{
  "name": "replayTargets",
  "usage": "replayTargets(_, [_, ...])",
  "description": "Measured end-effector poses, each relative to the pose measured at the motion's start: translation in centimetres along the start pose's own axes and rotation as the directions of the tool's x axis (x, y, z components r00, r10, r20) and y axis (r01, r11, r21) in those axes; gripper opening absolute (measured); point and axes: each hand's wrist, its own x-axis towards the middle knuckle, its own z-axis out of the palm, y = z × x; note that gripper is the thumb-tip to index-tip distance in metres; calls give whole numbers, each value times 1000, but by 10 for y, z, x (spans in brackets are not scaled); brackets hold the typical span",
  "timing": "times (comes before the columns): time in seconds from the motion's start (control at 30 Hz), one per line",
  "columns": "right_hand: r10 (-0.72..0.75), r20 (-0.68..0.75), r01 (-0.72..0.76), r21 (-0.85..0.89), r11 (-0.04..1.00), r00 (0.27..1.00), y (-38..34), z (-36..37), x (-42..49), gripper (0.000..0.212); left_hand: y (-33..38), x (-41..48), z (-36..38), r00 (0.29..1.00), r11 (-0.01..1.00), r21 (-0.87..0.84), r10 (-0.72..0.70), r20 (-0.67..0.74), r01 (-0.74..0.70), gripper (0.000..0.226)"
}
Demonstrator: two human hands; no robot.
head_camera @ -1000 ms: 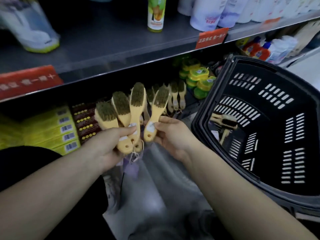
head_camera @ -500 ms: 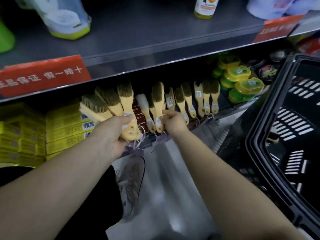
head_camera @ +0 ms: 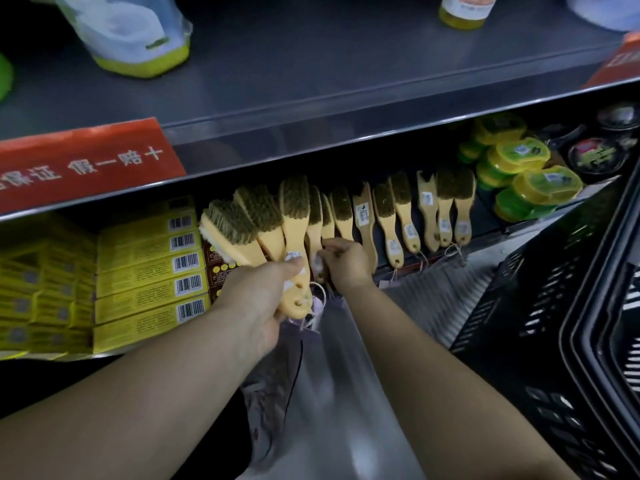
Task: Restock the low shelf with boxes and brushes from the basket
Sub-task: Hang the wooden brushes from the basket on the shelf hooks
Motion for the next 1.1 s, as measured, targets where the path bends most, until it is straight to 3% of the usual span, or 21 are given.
replayTargets(0.1, [-55,-62,58,54,997,997,-9,-11,-14,28,-1,0,4,1000,1000,4,8,9,-8,13])
replayTargets(0.17, [-25,130,-8,246,969,991,-19,-22,-32,38,-3,-1,9,1000,1000,18,21,20,-21,15])
replayTargets(0.27, [-72,351,-84,410,908,934,-28,-35,-52,23,-6,-7,19,998,998,51,38,52,-40,20])
replayTargets(0.4, [-110,310,-81,544,835,944,-35,-48,-51,20,-5,-16,33,997,1000,10,28,75,-28,10])
replayTargets(0.5, [-76,222,-87,643,760,972,-37,-62,-39,22,-1,-12,38,1000,1000,-19,20,15,-20,12])
replayTargets(0.57, [-63,144,-26,544,839,988,-31,-67,-26,22,2,-5,37,1000,999,-24,24,-20,-24,16])
replayTargets(0.63, [-47,59,29,275,961,997,-24,-67,-12,22,3,4,35,999,1000,-12,17,-52,-17,17])
replayTargets(0.7, [-52,1,52,46,998,999,-18,-58,0,21,3,10,31,997,1000,17,10,-79,-8,18])
replayTargets(0.77, [-51,1,51,17,999,999,-15,-45,12,13,1,14,29,996,999,40,10,-86,-6,19])
replayTargets(0.9, [-91,-40,94,66,993,995,-6,-21,27,39,-6,15,25,999,997,70,-4,-46,8,14])
replayTargets(1.0, [-180,-77,178,-23,984,981,2,-15,28,42,-8,14,27,999,997,71,-32,-23,34,5])
replayTargets(1.1, [-172,-96,167,-55,984,980,11,-13,26,42,-8,18,28,1000,996,86,-21,-6,21,8])
